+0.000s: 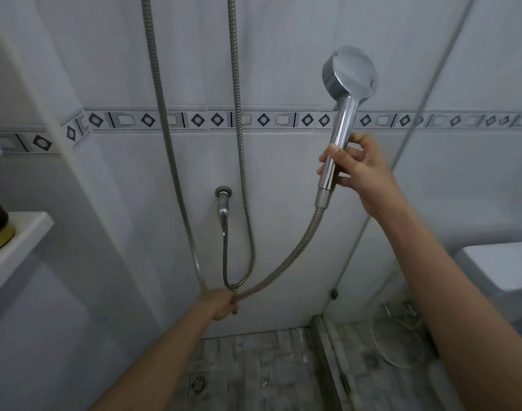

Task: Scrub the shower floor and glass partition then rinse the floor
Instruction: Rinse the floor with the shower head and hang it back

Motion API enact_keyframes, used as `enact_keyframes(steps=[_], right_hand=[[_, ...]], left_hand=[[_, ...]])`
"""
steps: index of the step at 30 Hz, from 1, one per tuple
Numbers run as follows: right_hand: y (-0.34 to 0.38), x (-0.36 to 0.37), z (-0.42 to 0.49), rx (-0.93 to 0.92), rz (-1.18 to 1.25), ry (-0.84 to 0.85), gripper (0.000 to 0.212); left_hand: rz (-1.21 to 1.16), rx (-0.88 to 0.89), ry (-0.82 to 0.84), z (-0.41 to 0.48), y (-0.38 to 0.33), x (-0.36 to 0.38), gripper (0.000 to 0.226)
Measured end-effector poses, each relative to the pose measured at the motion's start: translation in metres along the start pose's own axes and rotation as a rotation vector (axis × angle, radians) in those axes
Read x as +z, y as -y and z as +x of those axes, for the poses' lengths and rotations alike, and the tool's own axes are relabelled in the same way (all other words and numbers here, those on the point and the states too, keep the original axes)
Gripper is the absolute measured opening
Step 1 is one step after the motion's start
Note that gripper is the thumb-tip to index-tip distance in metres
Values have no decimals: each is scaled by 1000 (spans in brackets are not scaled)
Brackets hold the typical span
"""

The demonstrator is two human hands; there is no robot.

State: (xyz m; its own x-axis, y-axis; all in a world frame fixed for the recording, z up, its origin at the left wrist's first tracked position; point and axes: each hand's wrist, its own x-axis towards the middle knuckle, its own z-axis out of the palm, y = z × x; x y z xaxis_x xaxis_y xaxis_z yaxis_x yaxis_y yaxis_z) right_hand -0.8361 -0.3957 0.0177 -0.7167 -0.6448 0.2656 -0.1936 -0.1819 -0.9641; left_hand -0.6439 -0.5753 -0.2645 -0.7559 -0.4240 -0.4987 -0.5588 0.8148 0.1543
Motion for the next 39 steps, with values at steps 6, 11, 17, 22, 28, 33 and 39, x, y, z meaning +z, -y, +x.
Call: enact_keyframes(steps=[6, 11, 17, 22, 28, 33, 39], right_hand=[[7, -10, -5, -11, 117, -47, 4], [28, -9, 8, -33, 121, -157, 27], [89, -10, 41, -293, -88, -147, 23], [188, -22, 86, -582, -145, -163, 25], [315, -45, 143, -756, -58, -319, 21], [375, -55, 194, -764, -10, -356, 14], [413, -43, 236, -820, -6, -236, 21]], left_hand=[[-415, -114, -340, -22, 32, -67, 46], [-701, 158, -639, -67, 4, -157, 17], [-745, 598, -526, -106, -46, -240, 17], [-717, 663, -525, -107, -74, -288, 12], [-908, 576, -701, -79, -114, -354, 28], [-928, 541, -676, -63, -157, -418, 30], [-933, 552, -814, -56, -186, -473, 18]])
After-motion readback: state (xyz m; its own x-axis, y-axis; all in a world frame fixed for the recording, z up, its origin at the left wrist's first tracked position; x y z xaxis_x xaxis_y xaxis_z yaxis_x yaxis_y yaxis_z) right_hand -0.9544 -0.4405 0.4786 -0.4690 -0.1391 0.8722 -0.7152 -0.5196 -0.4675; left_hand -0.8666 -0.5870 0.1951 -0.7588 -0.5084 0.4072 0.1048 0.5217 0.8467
